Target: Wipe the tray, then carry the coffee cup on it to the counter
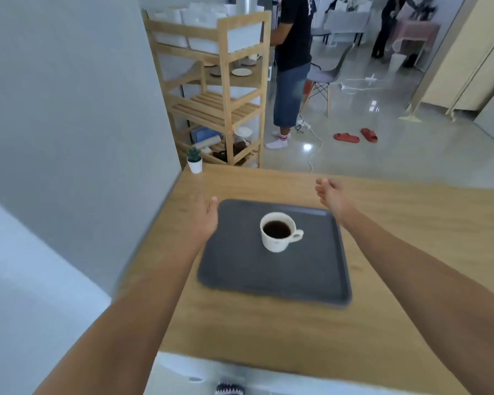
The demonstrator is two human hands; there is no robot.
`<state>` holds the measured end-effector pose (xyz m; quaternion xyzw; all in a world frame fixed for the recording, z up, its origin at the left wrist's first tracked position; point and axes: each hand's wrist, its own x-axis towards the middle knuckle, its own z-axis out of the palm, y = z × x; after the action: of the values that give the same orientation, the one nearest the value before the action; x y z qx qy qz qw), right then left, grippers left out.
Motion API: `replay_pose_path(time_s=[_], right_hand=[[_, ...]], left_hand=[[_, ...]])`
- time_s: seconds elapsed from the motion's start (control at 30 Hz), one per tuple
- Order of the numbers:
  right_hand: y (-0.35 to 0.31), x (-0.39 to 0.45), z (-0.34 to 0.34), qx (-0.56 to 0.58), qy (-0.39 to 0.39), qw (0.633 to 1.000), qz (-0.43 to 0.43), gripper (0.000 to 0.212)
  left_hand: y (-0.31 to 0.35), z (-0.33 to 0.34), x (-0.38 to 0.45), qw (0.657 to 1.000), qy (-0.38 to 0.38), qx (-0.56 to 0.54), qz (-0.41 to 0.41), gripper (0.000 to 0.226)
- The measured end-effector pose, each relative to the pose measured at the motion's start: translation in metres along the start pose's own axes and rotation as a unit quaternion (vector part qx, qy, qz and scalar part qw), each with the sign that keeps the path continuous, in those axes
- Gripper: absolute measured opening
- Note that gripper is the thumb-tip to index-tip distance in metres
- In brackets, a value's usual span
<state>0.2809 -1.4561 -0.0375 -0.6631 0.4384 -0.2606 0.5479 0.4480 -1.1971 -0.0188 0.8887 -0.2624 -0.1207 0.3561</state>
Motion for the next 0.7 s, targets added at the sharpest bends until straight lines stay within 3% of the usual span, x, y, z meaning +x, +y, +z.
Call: replay_pose_path(time_s=[0.07, 0.2, 0.4, 0.57, 0.7], right_hand=[[0.033, -0.037, -0.022, -0.072, 0.036, 0.997, -0.009, 0.036], [0.094, -0.12, -0.046, -0.182, 0.07, 0.981, 0.004, 0.032], [0.162, -0.204, -0.034, -0.337, 0.044, 0.94, -0.022, 0.05], [0.188, -0.232, -0.021, -0.485, 0.025, 0.872, -0.065, 0.06], [0.195, -0.23, -0.02, -0.499, 0.028, 0.864, -0.059, 0.061]], left_hand=[[-0.018, 0.019, -0.039, 0.998, 0.01, 0.066, 0.022, 0.055], [-0.062, 0.065, -0.107, 0.996, -0.03, 0.075, 0.025, 0.057], [-0.114, 0.106, -0.164, 0.968, -0.074, 0.23, 0.071, 0.065], [-0.122, 0.11, -0.169, 0.952, -0.078, 0.273, 0.116, 0.071], [-0.124, 0.111, -0.172, 0.949, -0.073, 0.282, 0.117, 0.07]])
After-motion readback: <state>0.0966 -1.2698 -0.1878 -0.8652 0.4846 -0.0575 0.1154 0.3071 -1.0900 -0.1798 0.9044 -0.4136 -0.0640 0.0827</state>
